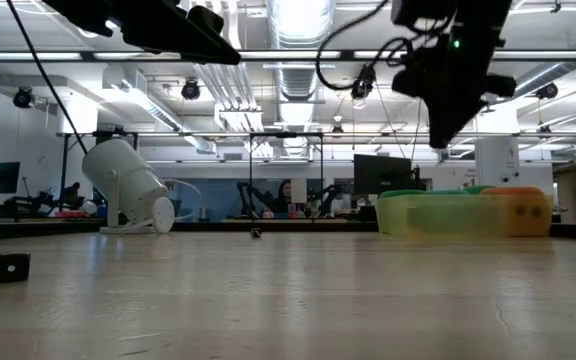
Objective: Pick & Place Dice
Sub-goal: Put the small blue dice into the yellow bin
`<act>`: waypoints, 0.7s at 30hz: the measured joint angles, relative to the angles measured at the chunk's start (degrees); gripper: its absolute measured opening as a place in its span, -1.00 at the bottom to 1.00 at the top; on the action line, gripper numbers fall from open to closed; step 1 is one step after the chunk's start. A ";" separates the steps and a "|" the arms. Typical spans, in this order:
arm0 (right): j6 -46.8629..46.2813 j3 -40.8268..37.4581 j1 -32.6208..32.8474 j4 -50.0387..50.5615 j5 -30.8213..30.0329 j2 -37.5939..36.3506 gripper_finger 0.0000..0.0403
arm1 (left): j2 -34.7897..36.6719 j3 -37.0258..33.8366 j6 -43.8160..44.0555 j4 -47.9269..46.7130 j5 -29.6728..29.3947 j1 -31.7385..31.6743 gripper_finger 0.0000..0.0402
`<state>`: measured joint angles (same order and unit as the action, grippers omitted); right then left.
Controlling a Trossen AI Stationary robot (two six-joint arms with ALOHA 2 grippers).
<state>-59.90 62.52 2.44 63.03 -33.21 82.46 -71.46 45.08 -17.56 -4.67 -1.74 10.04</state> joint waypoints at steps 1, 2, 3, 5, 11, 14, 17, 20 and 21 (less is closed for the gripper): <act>0.16 -1.41 -1.81 -1.02 0.00 -1.11 -0.75 | 0.00 0.00 0.00 0.06 0.00 0.00 0.06; 0.33 -2.78 -3.55 -1.90 0.00 -2.04 -0.75 | 0.00 0.00 0.00 0.17 0.00 0.00 0.06; 0.40 -4.05 -5.22 -2.64 0.02 -2.90 -0.75 | 0.00 0.00 0.00 0.21 -0.02 0.00 0.06; 1.14 -6.28 -8.68 -4.57 0.06 -4.49 -0.75 | 0.00 0.00 0.00 0.24 -0.16 0.00 0.07; 6.07 -10.66 -18.54 -10.01 2.37 -6.39 -0.75 | 0.00 0.00 -0.04 0.37 -0.22 0.00 0.06; 9.99 -12.01 -22.13 -14.83 4.93 -5.72 -0.75 | 0.00 0.00 -0.04 0.44 -0.22 0.00 0.06; 12.61 -13.40 -24.46 -19.44 5.86 -4.80 -0.75 | 0.00 0.00 -0.05 0.67 -0.22 0.00 0.06; 13.01 -13.84 -26.26 -20.56 6.19 -4.19 -0.75 | 0.00 0.00 -0.07 0.65 -0.22 0.00 0.06; 13.03 -13.90 -26.71 -20.49 6.35 -4.00 -0.75 | 0.00 0.00 -0.07 0.65 -0.22 0.00 0.06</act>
<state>-46.87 48.62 -24.28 42.54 -26.87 78.46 -71.46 45.08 -17.63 -4.01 -1.96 10.04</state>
